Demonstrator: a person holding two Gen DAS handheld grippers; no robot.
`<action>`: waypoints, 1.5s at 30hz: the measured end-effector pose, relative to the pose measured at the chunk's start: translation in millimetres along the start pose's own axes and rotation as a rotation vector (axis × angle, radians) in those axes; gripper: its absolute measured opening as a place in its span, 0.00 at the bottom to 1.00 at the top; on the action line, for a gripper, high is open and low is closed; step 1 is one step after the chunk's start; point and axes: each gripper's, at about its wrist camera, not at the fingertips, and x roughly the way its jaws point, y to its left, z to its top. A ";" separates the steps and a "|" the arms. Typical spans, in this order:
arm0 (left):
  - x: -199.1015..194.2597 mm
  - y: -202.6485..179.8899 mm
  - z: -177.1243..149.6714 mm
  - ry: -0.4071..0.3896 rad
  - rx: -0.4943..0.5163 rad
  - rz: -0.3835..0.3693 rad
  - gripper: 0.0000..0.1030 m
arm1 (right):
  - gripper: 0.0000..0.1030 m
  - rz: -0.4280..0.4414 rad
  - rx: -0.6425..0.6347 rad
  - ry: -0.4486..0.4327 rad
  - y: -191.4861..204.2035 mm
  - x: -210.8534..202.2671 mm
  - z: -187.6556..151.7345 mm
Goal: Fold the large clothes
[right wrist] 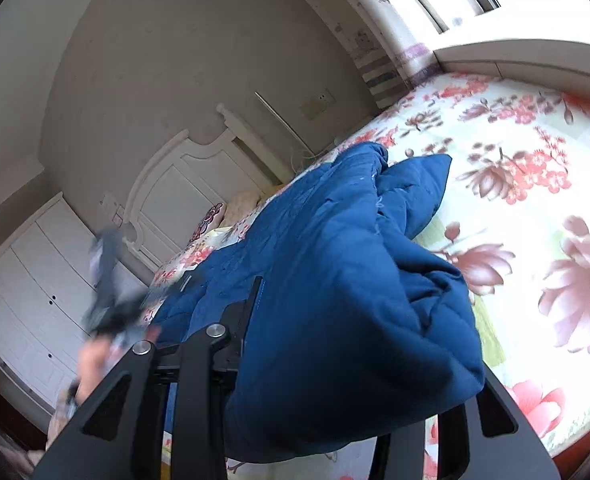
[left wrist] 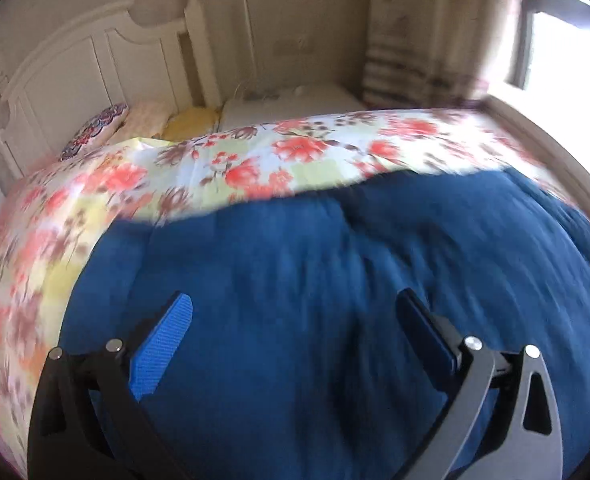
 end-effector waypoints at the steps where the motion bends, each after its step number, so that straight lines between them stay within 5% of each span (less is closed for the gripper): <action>1: -12.9 -3.2 -20.0 0.002 0.016 -0.022 0.98 | 0.39 -0.003 -0.014 -0.005 4.5 -0.8 1.6; 3: -30.9 -9.9 -64.8 0.025 0.075 -0.063 0.98 | 0.39 -0.006 -0.055 -0.018 15.9 -2.0 5.7; 7: -74.7 -11.0 -140.0 -0.080 0.101 -0.134 0.98 | 0.39 -0.030 -0.228 -0.061 61.0 -0.3 11.0; 9: -75.1 -13.8 -156.0 -0.028 0.169 -0.223 0.98 | 0.40 -0.038 -0.318 -0.096 88.6 2.1 13.7; 12: -87.5 -2.9 -162.6 -0.079 0.202 -0.177 0.98 | 0.40 -0.025 -0.483 -0.133 144.3 12.9 15.2; 15: -117.7 46.4 -148.3 -0.194 0.049 -0.177 0.97 | 0.40 0.007 -0.693 -0.150 211.6 33.0 1.6; 18: -148.1 117.2 -137.6 -0.308 -0.159 -0.090 0.97 | 0.40 0.026 -0.907 -0.126 273.8 67.6 -29.4; 23: -191.8 225.1 -147.6 -0.404 -0.490 0.056 0.97 | 0.40 0.034 -1.315 0.090 343.0 148.2 -133.5; 25: -202.3 240.5 -154.3 -0.420 -0.530 0.096 0.97 | 0.44 -0.027 -1.570 0.178 348.4 180.1 -199.0; 26: -204.7 245.1 -156.3 -0.418 -0.534 0.116 0.97 | 0.45 -0.091 -1.731 0.124 345.9 184.8 -233.8; 29: -205.6 241.4 -157.1 -0.401 -0.516 0.110 0.97 | 0.46 -0.092 -1.837 0.078 339.9 177.7 -258.5; 33: -197.5 217.7 -116.5 -0.393 -0.374 -0.003 0.97 | 0.48 -0.084 -1.815 0.078 335.0 177.8 -253.4; 38: -162.2 147.6 -11.9 -0.336 -0.016 -0.077 0.98 | 0.51 -0.106 -1.836 0.061 334.1 179.5 -254.6; 42: -84.7 113.6 65.7 -0.167 0.088 -0.087 0.98 | 0.51 -0.100 -1.822 0.051 328.5 174.6 -256.1; 45: -22.9 111.1 86.6 -0.039 0.114 -0.080 0.98 | 0.53 -0.096 -1.814 0.042 327.8 172.1 -255.4</action>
